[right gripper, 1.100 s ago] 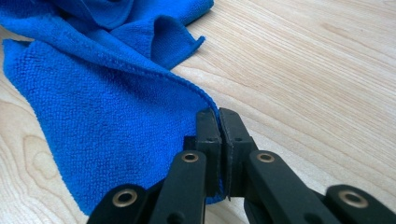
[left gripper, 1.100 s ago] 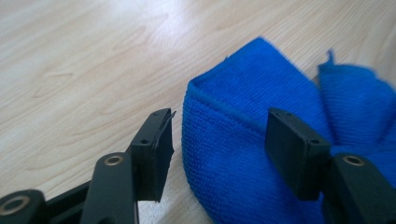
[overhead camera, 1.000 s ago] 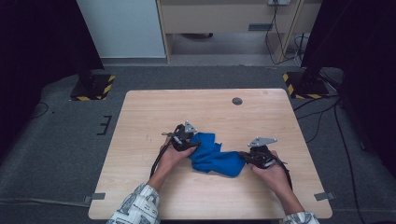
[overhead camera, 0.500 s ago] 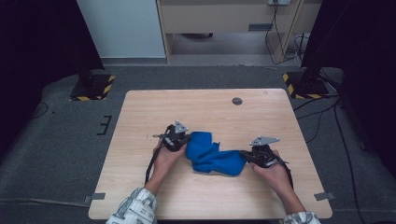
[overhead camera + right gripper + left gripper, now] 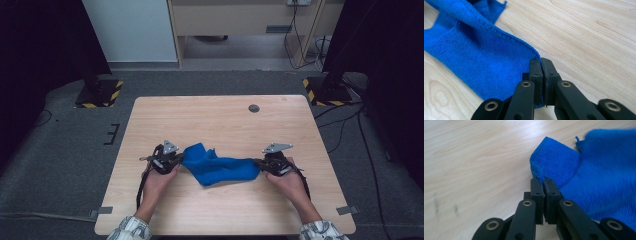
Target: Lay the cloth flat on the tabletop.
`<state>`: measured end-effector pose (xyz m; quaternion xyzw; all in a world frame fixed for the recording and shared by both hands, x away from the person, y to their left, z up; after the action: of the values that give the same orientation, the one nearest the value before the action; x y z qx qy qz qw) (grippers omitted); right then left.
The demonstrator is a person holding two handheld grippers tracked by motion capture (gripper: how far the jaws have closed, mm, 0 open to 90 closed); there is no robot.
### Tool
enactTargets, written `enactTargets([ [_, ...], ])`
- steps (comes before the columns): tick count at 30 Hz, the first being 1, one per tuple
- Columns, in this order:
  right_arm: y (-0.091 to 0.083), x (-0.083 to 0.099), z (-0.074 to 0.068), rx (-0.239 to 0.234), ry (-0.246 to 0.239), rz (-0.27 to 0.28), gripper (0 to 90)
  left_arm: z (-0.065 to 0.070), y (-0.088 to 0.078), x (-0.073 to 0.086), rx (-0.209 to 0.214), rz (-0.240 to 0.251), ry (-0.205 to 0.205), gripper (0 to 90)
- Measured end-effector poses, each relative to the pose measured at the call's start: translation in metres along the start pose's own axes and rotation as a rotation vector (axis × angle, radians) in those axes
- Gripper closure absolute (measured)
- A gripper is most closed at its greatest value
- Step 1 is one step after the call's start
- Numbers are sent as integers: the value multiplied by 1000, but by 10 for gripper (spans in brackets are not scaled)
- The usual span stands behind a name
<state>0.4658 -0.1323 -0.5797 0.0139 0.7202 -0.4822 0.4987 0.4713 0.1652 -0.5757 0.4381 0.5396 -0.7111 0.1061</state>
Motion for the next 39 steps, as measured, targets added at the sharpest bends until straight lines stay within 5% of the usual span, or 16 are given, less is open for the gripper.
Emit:
enactTargets([
  [7,18,-15,-13,-39,-44,-8,881,-19,-22,27,-60,-29,-46,872],
  [13,27,-16,-27,-66,-95,-41,880,-22,-35,41,-47,-23,-74,829],
  [20,21,-12,-29,-65,-94,-38,875,-25,-45,9,-71,101,-88,605],
  [22,17,-9,-29,-61,-93,-38,871,-20,-46,-2,-45,134,-84,586],
  [31,11,-1,-29,-43,-84,-25,862,-7,-13,-33,37,146,-85,580],
  [35,10,2,-30,-43,-87,-29,856,4,0,-26,100,89,-53,530],
  [39,9,1,-27,-32,-86,-21,851,14,11,-8,99,13,-4,513],
])
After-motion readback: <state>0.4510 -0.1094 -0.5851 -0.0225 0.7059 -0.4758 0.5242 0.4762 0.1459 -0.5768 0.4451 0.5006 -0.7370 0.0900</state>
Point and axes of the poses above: each handheld gripper's, and its own axes: y roughly forward along the jaws, x roughly out of its underside, z roughly to its right, the point moved 10 cm from there along y, roughly forward along the jaws, and after that the axes turned 4 degrees about -y, right-handed, at the moved point
